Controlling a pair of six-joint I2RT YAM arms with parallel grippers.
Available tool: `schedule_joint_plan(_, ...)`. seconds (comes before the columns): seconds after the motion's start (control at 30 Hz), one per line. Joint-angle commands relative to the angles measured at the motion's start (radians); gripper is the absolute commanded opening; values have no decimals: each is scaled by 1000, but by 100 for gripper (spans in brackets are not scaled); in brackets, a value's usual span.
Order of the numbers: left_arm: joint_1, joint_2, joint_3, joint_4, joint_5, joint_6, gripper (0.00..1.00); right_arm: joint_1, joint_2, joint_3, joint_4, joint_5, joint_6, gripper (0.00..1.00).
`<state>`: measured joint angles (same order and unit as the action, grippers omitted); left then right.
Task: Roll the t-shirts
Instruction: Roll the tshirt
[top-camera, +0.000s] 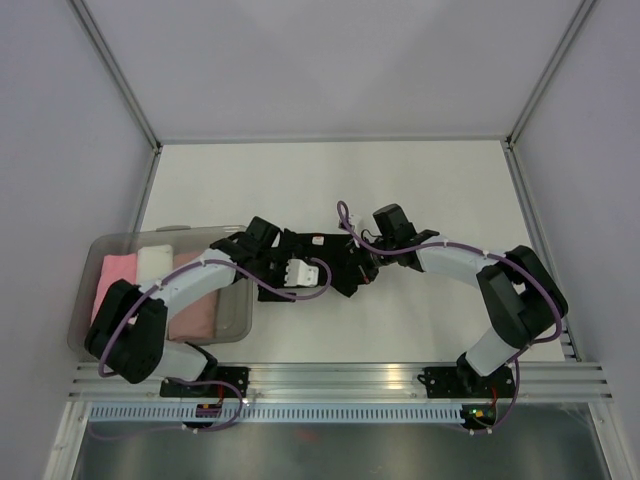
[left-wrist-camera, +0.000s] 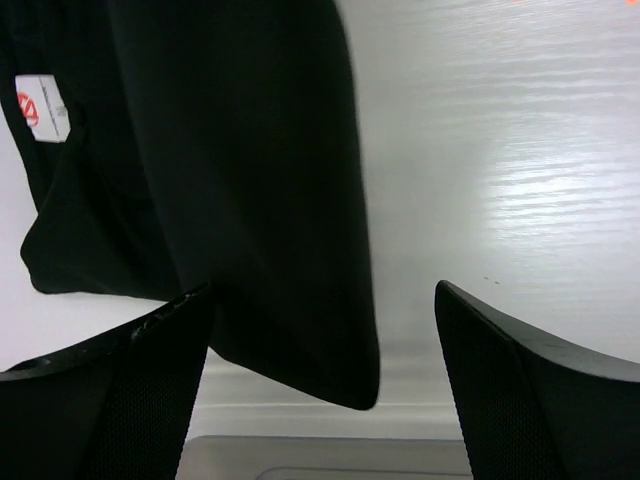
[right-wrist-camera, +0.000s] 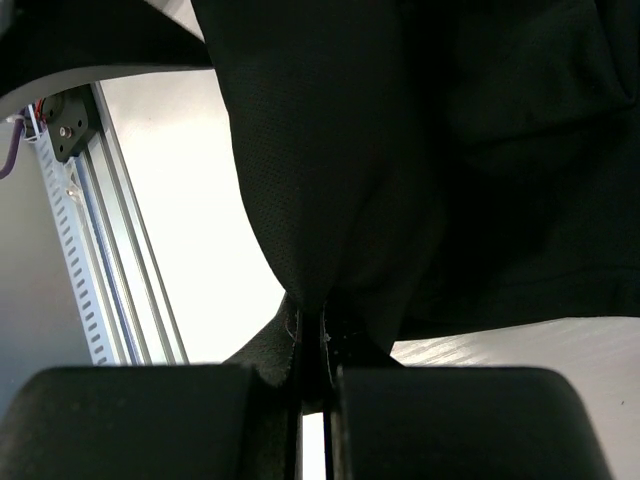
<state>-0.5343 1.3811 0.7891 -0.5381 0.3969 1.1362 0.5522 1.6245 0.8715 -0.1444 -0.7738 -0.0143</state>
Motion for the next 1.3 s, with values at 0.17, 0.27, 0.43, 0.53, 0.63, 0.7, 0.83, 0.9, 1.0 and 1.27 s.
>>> schedule_joint_plan(0.17, -1, 56, 24, 121, -55, -66, 69, -9, -12, -3, 16, -71, -19, 0)
schedule_joint_plan(0.27, 8, 65, 32, 112, -55, -52, 36, -14, -18, 0, -16, -78, -39, 1)
schedule_joint_plan(0.43, 54, 73, 152, -205, 119, 97, 2, -31, -22, 24, -159, -91, -156, 0)
schedule_joint_plan(0.53, 57, 97, 257, -500, 236, 230, 2, -29, -32, 32, -306, -105, -214, 0)
schedule_joint_plan(0.63, 57, 148, 324, -719, 290, 329, 2, -31, -49, 29, -380, -133, -275, 0)
schedule_joint_plan(0.7, 57, 180, 346, -763, 293, 335, 2, -31, -71, 24, -385, -166, -269, 0)
schedule_joint_plan(0.83, 69, 243, 354, -755, 276, 290, 5, -31, -19, 90, -440, -101, -274, 0)
schedule_joint_plan(0.9, 88, 280, 369, -740, 283, 269, 7, -38, 49, 119, -471, -93, -283, 1)
schedule_joint_plan(1.0, 114, 343, 397, -729, 275, 228, 9, -47, 119, 168, -451, -47, -230, 18)
schedule_joint_plan(1.27, 126, 403, 392, -672, 232, 152, 24, -112, 43, 146, -230, 31, -26, 43)
